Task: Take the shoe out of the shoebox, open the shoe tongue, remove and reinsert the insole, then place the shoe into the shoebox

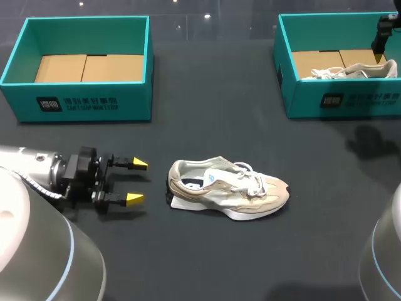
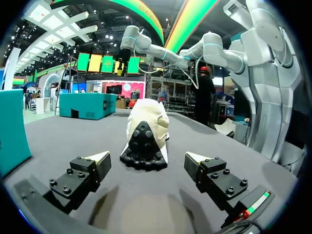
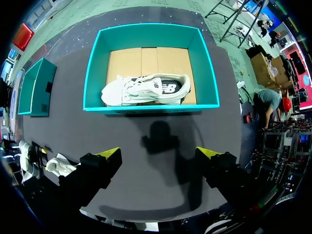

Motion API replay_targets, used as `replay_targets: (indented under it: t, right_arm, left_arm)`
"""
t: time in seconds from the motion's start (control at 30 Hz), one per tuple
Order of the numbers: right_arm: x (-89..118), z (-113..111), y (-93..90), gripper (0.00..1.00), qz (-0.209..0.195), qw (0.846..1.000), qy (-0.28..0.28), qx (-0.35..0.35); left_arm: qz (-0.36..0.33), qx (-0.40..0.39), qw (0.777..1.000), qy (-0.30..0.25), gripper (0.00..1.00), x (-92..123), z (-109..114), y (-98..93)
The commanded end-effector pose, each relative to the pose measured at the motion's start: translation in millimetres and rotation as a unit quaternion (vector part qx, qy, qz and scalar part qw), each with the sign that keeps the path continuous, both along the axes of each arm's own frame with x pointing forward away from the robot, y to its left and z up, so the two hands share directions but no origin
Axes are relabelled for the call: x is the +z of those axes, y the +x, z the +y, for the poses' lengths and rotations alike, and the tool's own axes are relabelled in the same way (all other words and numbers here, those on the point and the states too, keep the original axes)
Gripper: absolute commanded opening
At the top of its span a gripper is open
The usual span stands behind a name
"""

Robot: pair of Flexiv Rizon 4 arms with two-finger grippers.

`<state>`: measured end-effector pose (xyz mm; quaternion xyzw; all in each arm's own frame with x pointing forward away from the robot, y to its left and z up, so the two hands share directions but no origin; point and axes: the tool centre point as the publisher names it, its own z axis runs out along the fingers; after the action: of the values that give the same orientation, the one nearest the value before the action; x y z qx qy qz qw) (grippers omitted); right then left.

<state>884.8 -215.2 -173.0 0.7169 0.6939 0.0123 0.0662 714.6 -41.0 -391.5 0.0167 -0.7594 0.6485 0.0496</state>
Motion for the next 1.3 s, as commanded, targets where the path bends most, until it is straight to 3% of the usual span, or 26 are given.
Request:
replay_targets:
  t: [0.03, 1.3]
  right_arm:
    - [-0.2, 0.6, 0.1, 1.0, 0.0, 1.0, 0.0, -0.001]
    - [-0.2, 0.6, 0.1, 1.0, 0.0, 1.0, 0.0, -0.001]
  left_arm:
    - [0.006, -0.003, 1.0, 0.003, 1.0, -4.8, -7.3, 2.0]
    - [0.01, -0.014, 0.999, 0.041, 0.99, -18.2, -56.0, 1.0]
